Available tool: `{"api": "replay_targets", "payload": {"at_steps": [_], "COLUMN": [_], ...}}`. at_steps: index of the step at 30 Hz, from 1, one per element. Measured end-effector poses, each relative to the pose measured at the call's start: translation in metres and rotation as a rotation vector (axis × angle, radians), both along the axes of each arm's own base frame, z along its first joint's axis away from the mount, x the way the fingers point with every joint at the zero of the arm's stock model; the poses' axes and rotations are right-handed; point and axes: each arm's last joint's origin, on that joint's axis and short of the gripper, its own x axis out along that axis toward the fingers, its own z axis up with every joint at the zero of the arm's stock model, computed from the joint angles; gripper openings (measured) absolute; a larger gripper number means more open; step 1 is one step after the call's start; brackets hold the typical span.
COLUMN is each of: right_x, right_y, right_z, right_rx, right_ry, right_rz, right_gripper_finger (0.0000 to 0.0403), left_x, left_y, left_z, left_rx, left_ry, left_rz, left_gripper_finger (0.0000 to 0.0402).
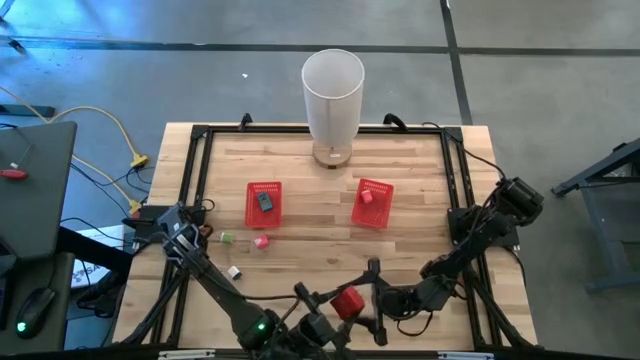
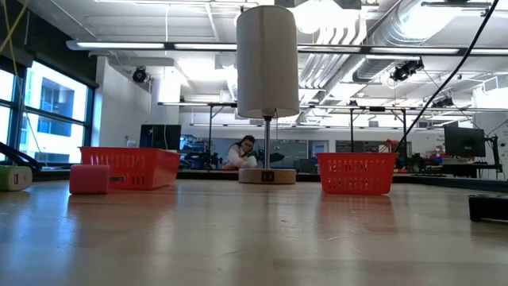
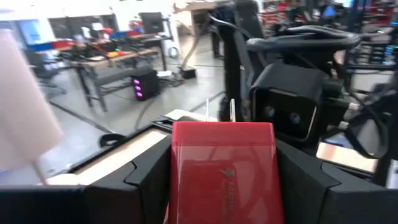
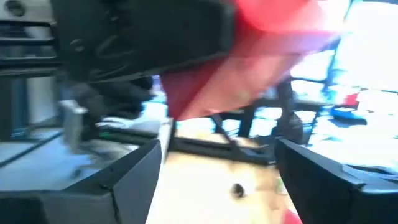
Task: Pick & Place Office items
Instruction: Put the red charger adapter into the right red bin
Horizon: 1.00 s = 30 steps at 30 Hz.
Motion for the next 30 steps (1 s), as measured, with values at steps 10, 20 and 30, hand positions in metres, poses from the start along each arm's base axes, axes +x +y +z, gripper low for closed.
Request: {"api": "replay_targets", "payload": {"at_steps": [10, 20, 30], "right_x": [-0.003, -0.016, -0.018], "right_y": [0.001, 0.014, 0.018], "right_z": [0.003, -0.001, -0.004], "right_rx": [0.035, 0.141, 0.339], "right_ry": [-0.013, 0.027, 0.09], "right_rz": [-0.069, -0.059, 0.066], "right_gripper_finger": [0.0301, 0.0301, 0.0301], "left_x": [-0.013, -0.055, -0.046], "left_y": [-0.01, -0.048, -0.04], "left_z": [-0.005, -0.011, -0.045], "left_rx": [0.128, 0.335, 0.483], "left_ry": [0.101, 0.248, 0.419], "left_rz": [0.055, -0.016, -0.105], "left_gripper_finger": [0.0218, 0.0218, 0.0218]}}
